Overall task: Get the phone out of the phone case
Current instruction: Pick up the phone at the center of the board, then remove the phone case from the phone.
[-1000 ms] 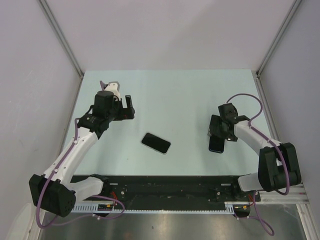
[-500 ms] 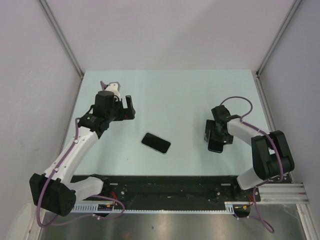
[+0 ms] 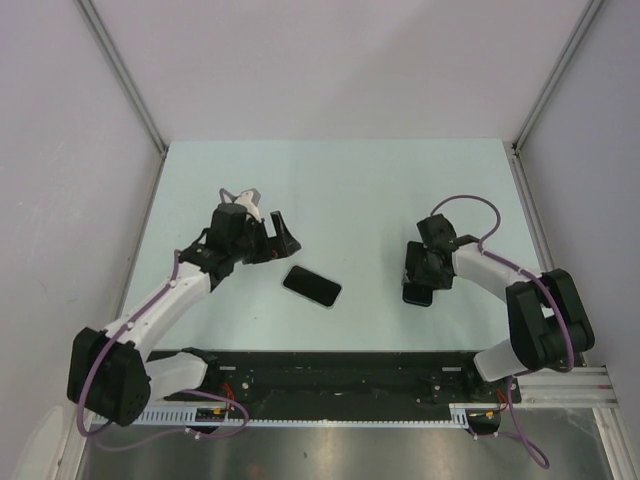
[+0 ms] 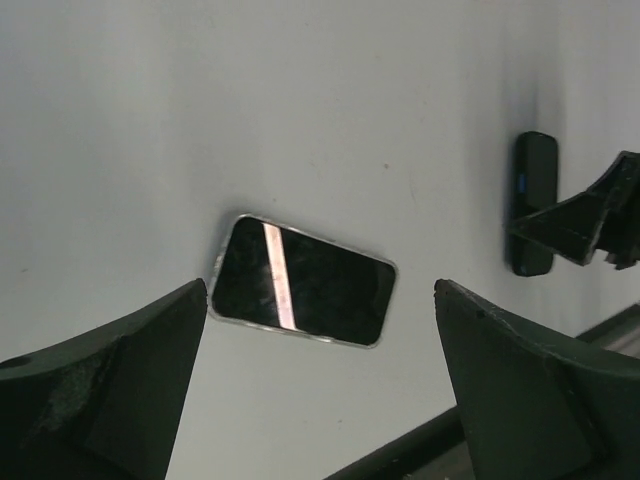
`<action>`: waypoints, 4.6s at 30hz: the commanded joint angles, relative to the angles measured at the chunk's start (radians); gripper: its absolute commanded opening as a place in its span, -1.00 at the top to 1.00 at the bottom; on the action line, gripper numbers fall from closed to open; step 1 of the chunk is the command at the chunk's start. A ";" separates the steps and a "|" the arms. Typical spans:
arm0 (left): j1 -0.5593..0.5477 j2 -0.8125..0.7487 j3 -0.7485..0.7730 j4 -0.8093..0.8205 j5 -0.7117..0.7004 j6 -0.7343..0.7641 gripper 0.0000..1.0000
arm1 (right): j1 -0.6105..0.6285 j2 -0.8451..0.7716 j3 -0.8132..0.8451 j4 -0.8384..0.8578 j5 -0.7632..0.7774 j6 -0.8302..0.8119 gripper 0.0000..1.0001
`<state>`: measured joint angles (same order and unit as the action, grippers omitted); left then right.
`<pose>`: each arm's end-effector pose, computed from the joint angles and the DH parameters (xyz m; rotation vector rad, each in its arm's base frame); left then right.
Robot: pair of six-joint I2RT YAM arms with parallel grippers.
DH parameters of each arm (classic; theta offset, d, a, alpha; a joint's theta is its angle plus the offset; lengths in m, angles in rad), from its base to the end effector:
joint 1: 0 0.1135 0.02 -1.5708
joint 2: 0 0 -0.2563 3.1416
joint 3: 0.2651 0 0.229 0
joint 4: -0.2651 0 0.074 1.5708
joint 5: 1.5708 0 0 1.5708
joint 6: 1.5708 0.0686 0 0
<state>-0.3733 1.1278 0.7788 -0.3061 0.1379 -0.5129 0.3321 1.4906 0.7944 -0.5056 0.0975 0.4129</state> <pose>0.2302 -0.1003 0.2394 -0.0821 2.2937 -0.6278 0.2469 0.0781 0.1406 0.1367 2.7590 0.0621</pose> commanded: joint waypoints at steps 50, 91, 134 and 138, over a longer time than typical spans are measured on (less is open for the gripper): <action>-0.319 0.876 0.520 0.320 0.531 -0.392 0.17 | 0.200 -0.150 -0.004 0.288 -0.332 0.239 0.16; -0.104 0.517 0.283 1.222 0.671 -1.050 1.00 | -0.054 -0.452 -0.173 1.055 -0.818 0.831 0.73; -0.095 0.401 0.281 1.526 0.463 -1.461 1.00 | 0.110 -0.113 -0.032 2.106 -0.736 1.133 1.00; -0.095 0.451 0.289 1.559 0.460 -1.490 0.99 | 0.113 -0.102 -0.008 2.106 -0.734 1.126 1.00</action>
<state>-0.4416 1.5532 1.0042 1.1145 0.6624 -1.8297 0.4179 1.3617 0.7357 1.3357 -0.6209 1.6203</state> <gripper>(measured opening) 0.173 0.174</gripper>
